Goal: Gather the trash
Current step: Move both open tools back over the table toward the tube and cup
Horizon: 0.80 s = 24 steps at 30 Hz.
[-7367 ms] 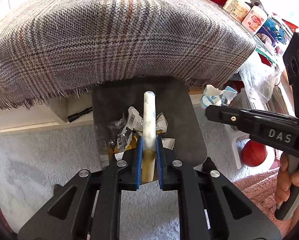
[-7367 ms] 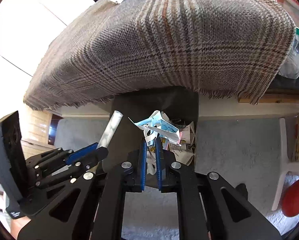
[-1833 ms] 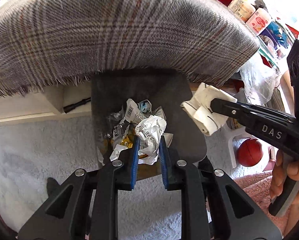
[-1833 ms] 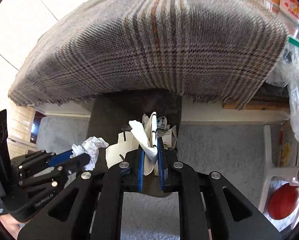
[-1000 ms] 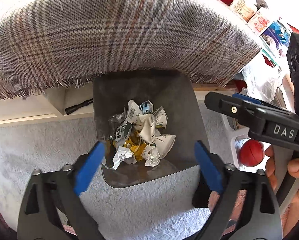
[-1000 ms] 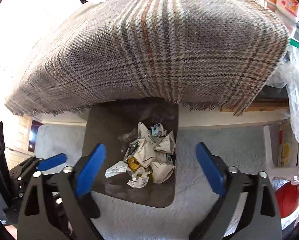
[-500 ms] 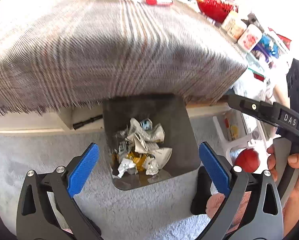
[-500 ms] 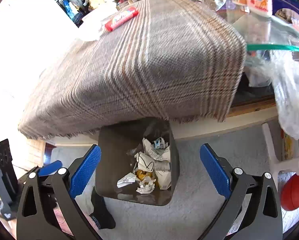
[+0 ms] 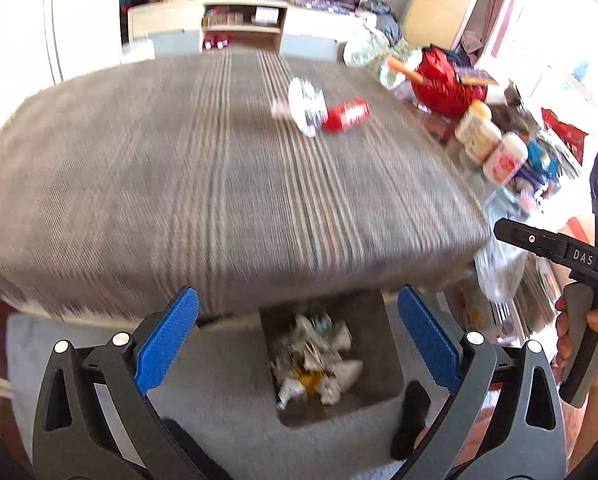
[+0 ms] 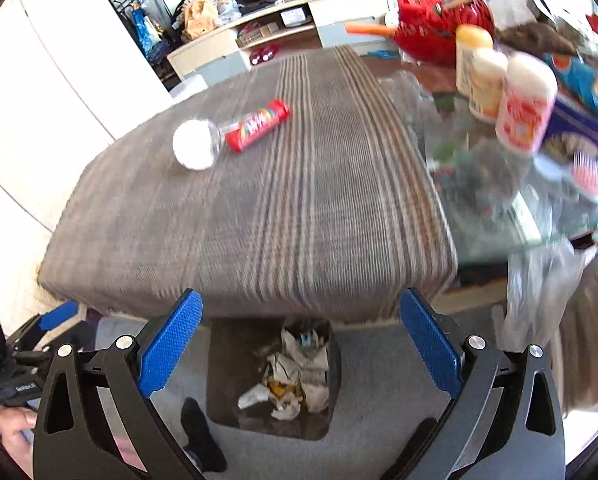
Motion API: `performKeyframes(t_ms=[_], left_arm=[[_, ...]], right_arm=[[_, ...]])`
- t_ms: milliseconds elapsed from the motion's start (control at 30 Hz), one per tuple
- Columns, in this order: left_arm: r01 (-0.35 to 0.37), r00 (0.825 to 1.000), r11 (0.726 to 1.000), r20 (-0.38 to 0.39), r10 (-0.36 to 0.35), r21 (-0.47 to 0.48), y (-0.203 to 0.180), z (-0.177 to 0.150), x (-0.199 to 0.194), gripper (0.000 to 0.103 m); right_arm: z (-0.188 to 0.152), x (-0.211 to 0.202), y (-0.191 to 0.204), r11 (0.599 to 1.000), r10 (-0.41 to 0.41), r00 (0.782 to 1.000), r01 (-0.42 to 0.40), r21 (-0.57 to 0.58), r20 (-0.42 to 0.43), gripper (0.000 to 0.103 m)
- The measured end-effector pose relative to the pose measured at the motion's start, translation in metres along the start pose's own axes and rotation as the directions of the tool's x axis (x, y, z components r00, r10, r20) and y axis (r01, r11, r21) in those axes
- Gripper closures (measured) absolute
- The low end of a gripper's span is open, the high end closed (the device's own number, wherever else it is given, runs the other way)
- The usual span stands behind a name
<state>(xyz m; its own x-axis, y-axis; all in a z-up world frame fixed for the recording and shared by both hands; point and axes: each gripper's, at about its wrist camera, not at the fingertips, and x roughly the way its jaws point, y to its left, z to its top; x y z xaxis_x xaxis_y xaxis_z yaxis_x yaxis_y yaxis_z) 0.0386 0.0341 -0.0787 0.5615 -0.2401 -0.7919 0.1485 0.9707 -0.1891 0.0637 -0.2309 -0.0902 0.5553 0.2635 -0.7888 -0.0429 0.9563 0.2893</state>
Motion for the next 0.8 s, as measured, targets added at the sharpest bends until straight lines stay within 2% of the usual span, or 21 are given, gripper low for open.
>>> performKeyframes(t_ms=[100, 233, 300, 500, 600, 633, 800], left_arm=[[0.003, 1.000, 1.000, 0.026, -0.003, 0.000, 0.004, 0.028, -0.008, 0.008], [0.002, 0.999, 1.000, 0.054, -0.002, -0.001, 0.010, 0.066, -0.011, 0.008], [-0.003, 0.998, 1.000, 0.062, 0.002, 0.003, 0.013, 0.082, -0.009, 0.008], [-0.037, 0.997, 0.998, 0.063, 0.034, 0.051, 0.014, 0.121, 0.019, 0.008], [-0.048, 0.997, 0.996, 0.060, 0.044, 0.081, 0.014, 0.134, 0.038, 0.008], [-0.051, 0.998, 0.995, 0.052, 0.047, 0.088, 0.014, 0.138, 0.047, 0.008], [-0.067, 0.998, 0.993, 0.021, 0.065, 0.093, 0.022, 0.151, 0.082, 0.008]], right_arm=[[0.026, -0.004, 0.010, 1.000, -0.003, 1.000, 0.004, -0.018, 0.023, 0.003], [0.060, 0.003, 0.019, 0.999, 0.038, 0.999, -0.038, 0.009, 0.021, 0.003], [0.079, 0.010, 0.024, 1.000, 0.023, 1.000, -0.023, 0.013, 0.015, 0.003], [0.125, 0.046, 0.031, 0.999, -0.010, 1.000, 0.009, 0.046, 0.029, 0.003], [0.137, 0.068, 0.029, 0.996, 0.014, 1.000, -0.016, 0.086, 0.025, 0.004], [0.140, 0.075, 0.029, 0.995, 0.018, 1.000, -0.019, 0.093, 0.012, 0.006], [0.154, 0.121, 0.032, 0.994, 0.036, 0.997, -0.029, 0.108, -0.064, 0.042]])
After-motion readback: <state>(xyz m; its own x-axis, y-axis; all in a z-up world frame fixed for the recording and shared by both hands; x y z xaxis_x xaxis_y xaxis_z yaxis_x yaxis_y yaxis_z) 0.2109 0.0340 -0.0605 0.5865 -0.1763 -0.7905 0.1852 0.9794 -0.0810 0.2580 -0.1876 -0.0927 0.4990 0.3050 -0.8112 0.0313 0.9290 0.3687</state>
